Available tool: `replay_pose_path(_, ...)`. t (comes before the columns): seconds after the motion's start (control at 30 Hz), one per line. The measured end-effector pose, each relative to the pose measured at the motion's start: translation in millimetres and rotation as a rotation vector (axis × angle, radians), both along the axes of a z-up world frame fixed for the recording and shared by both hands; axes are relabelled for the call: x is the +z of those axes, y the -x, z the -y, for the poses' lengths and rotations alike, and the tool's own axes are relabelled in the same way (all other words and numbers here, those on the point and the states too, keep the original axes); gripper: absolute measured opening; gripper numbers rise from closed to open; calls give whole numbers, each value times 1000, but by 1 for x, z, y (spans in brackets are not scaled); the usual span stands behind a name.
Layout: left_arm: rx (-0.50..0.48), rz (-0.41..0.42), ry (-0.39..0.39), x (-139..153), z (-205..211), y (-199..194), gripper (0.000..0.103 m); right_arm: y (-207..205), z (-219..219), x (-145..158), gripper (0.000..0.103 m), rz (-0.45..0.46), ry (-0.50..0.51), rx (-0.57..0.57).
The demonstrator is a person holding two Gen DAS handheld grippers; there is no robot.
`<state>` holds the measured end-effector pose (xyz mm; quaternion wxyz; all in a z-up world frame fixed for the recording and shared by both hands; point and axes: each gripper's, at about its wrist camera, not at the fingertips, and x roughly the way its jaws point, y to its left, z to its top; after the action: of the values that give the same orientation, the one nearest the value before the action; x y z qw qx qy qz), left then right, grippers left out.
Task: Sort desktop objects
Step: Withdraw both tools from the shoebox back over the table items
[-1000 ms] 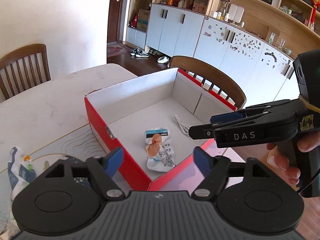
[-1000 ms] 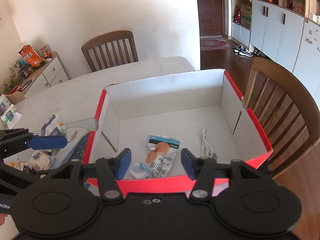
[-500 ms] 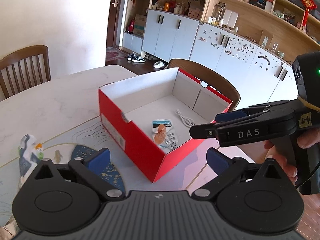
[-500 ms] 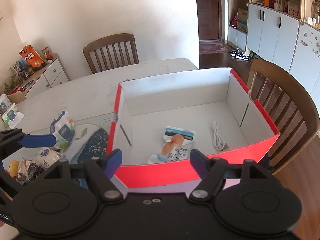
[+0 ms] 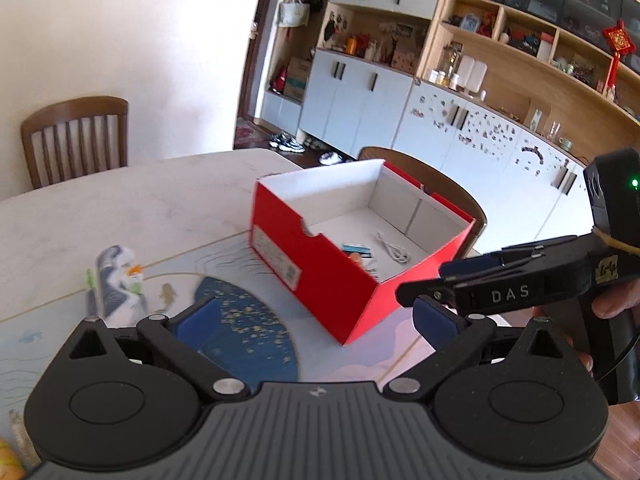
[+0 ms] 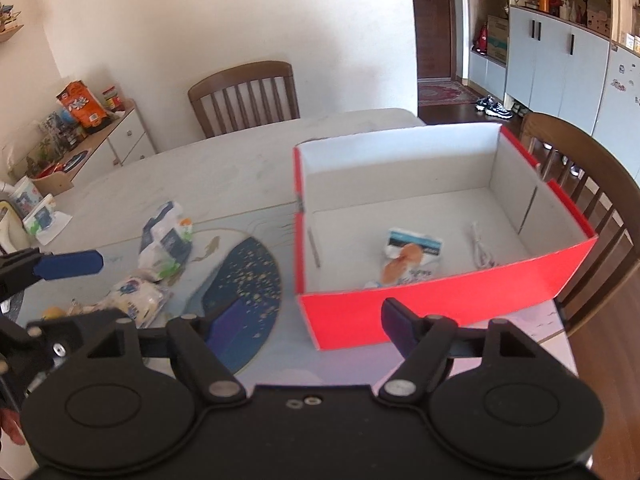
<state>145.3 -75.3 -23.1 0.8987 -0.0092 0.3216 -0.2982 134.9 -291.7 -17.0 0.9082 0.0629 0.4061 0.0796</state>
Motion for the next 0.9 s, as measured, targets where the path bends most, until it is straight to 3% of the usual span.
replay_pose_path(0.53,222,31,-25,2,-95,31,103,11,-84,-8,76,28,4,119)
replay_pose_path(0.9,329,-8,-9,-12,-139,37,103,13,-139,-22,74,34,-6,197)
